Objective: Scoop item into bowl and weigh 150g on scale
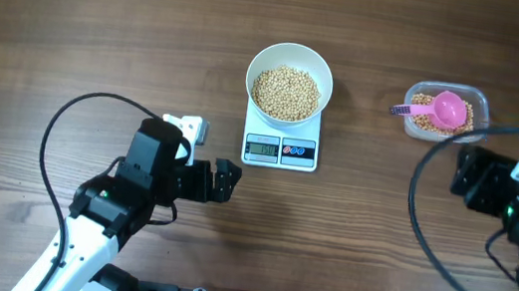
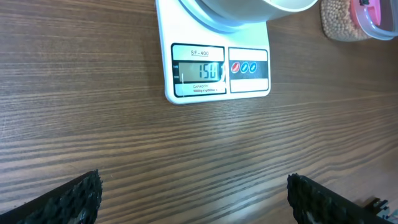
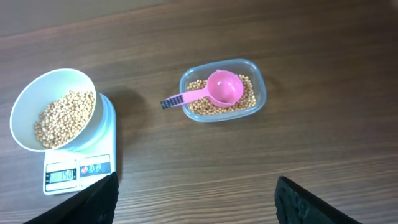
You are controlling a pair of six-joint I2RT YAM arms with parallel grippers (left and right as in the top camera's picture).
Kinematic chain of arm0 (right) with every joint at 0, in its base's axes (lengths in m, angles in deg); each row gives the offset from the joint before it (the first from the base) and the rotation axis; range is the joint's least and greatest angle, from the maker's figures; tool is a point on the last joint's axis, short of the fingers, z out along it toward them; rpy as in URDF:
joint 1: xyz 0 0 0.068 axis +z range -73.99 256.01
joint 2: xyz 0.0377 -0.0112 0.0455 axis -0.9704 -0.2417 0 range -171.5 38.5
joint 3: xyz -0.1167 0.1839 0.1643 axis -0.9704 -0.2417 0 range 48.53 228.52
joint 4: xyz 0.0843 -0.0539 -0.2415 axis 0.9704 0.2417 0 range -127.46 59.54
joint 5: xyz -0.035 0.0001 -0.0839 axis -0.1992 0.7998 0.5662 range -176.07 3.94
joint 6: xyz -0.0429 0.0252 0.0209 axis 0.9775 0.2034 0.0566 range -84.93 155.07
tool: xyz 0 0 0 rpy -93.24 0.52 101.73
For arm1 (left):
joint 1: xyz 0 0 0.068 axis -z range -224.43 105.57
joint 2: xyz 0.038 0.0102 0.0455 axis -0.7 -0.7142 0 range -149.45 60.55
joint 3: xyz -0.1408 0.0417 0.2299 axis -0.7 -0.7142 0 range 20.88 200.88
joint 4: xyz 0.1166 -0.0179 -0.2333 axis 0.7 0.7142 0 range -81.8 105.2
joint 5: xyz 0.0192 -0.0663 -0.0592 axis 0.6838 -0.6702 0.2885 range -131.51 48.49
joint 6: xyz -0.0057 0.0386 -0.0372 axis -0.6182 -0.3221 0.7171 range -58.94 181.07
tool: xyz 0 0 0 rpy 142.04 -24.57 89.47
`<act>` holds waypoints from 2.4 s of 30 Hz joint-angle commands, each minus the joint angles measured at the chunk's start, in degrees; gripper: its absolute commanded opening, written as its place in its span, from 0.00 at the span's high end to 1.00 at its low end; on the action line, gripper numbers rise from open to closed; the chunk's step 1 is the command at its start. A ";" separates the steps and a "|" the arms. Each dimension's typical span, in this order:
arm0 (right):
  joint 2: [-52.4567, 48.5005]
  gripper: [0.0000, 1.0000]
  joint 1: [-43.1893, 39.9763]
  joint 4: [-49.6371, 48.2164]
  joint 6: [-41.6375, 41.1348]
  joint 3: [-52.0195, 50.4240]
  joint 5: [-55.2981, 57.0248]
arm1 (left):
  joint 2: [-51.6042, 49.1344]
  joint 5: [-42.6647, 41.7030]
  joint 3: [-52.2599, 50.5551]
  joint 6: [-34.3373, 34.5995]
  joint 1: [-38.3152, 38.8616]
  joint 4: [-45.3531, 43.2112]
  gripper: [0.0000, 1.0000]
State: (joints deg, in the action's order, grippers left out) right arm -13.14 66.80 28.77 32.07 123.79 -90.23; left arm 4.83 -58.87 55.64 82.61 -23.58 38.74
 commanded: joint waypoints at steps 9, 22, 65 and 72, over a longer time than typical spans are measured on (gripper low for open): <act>10.84 0.19 -0.09 3.04 0.00 -0.52 1.60 | -0.17 0.52 -0.17 -0.50 -0.24 -0.13 0.00; 10.71 0.00 -0.09 9.75 -11.10 -2.71 1.60 | -0.17 0.52 -0.17 -0.50 -0.24 -0.13 0.00; 51.47 0.00 4.87 -69.94 5.38 -74.97 -6.67 | -0.17 0.52 -0.17 -0.50 -0.24 -0.11 0.00; 51.36 0.00 4.87 -66.58 4.50 -74.97 -2.95 | -0.17 0.52 -0.17 -0.50 -0.24 -0.13 0.00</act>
State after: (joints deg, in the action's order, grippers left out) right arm 37.55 71.39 -37.67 36.88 48.91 -95.02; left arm 4.70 -58.87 55.64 82.61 -23.58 38.77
